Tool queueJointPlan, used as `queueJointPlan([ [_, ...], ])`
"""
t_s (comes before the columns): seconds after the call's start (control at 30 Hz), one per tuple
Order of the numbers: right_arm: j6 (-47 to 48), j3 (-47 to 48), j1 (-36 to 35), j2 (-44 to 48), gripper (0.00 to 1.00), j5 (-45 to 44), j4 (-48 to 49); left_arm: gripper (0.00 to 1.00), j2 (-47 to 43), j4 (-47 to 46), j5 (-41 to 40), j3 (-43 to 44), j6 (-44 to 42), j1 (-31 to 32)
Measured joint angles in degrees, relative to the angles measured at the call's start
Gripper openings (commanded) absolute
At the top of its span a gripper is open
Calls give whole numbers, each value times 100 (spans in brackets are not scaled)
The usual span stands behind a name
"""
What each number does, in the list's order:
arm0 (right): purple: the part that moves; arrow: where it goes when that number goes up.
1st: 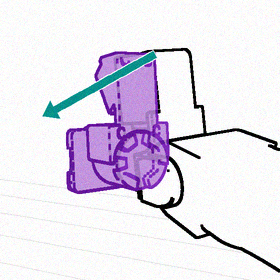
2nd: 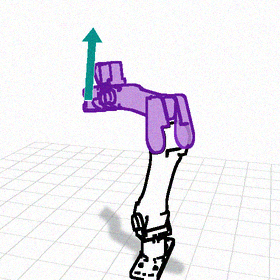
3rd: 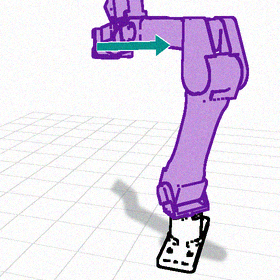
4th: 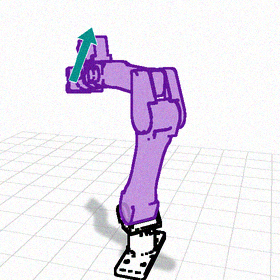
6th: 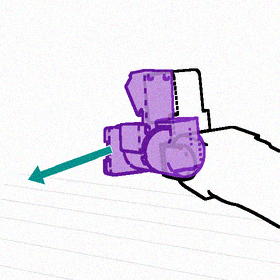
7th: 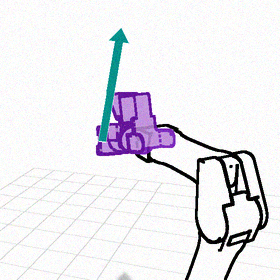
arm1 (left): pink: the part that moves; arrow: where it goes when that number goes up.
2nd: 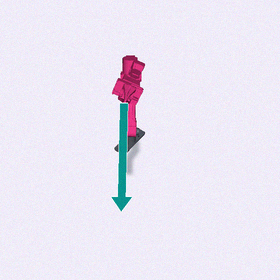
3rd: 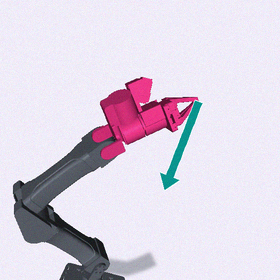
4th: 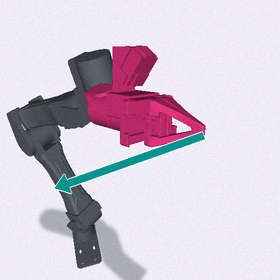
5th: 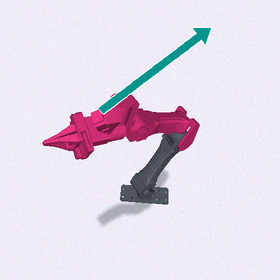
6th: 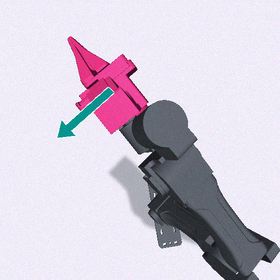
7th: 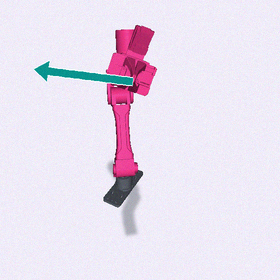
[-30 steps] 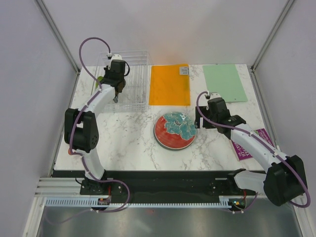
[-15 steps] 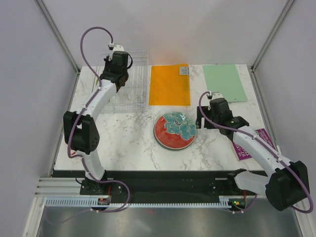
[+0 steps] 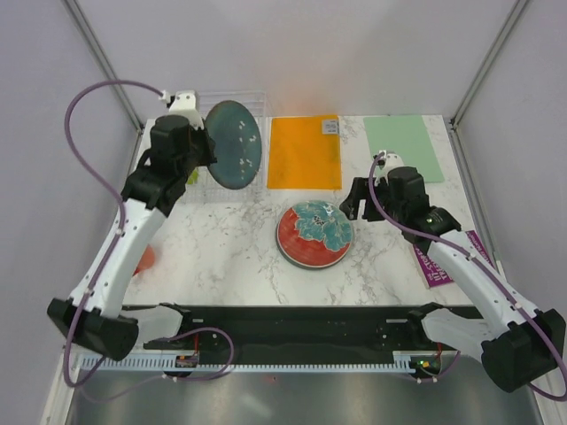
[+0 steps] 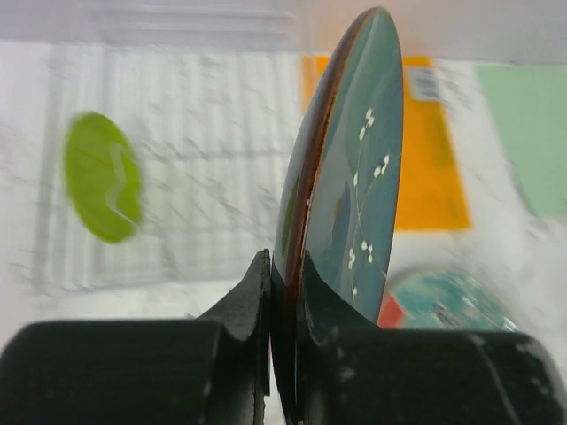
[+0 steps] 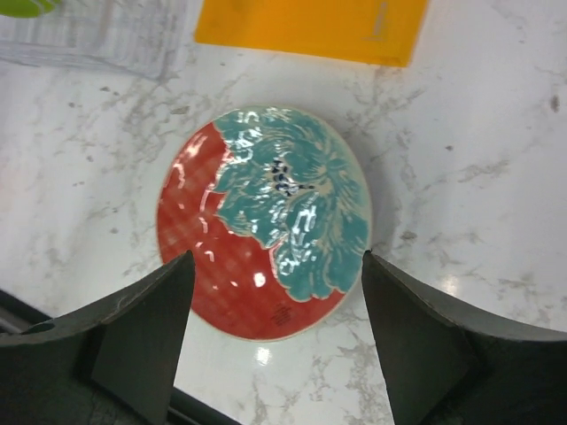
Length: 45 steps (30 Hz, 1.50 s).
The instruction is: Unload the plates from the dish rack
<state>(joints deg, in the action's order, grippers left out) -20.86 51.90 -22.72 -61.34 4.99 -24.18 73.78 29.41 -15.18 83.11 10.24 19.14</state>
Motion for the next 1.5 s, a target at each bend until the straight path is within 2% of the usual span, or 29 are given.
queueJointPlan([
  [0.13, -407, -136, 0, -13, 84, 688, 675, 2, -1058, -254, 1451, -1244, 1001, 26],
  [0.27, -876, -446, -22, -55, 84, 1276, 1438, 2, -1425, -570, 2385, -2282, 1755, 48],
  [0.5, -1504, -870, -236, -190, 85, 1775, 2448, 2, -1611, -1427, 3141, -3633, 2771, 85],
  [0.77, -1899, -1196, -470, -535, 82, 2033, 3152, 2, -1733, -2549, 3423, -4046, 3386, 413],
  [0.8, -1915, -1215, -490, -573, 76, 2048, 3195, 2, -1733, -2693, 3473, -4076, 3438, 450],
  [0.83, -1950, -1235, -505, -605, 58, 2070, 3261, 2, -1733, -2804, 3504, -4107, 3491, 481],
  [0.87, -1971, -1255, -522, -629, 49, 2090, 3333, 2, -1735, -2911, 3519, -4138, 3534, 511],
  [0.9, -2033, -1272, -529, -647, 29, 2162, 3421, 2, -1735, -2999, 3536, -4168, 3552, 540],
  [0.93, -2059, -1279, -538, -651, 0, 2229, 3521, 2, -1735, -3042, 3523, -4210, 3565, 553],
  [1.07, -2640, -1309, -424, -640, 0, 2579, 3724, 2, -1810, -3373, 3595, -4459, 3670, 472],
  [1.1, -2706, -1309, -411, -610, 0, 2623, 3733, 5, -1871, -3440, 3615, -4494, 3670, 472],
  [1.13, -2723, -1309, -411, -568, 0, 2636, 3731, 23, -1937, -3467, 3620, -4524, 3670, 474],
  [1.17, -2721, -1307, -417, -520, 0, 2625, 3703, 35, -1991, -3464, 3620, -4546, 3670, 474],
  [1.23, -2601, -1303, -476, -363, 0, 2516, 3578, 56, -2118, -3338, 3517, -4559, 3659, 522],
  [1.3, -2218, -1252, -597, -149, 0, 2194, 3226, 70, -2225, -3053, 3294, -4559, 3593, 610],
  [1.37, -1805, -1237, -632, 59, 0, 1777, 2643, 77, -2385, -2754, 2986, -4544, 3432, 625],
  [1.5, -1305, -1237, -485, 245, 0, 942, 1521, 80, -2835, -2033, 2024, -4503, 2994, 623],
])
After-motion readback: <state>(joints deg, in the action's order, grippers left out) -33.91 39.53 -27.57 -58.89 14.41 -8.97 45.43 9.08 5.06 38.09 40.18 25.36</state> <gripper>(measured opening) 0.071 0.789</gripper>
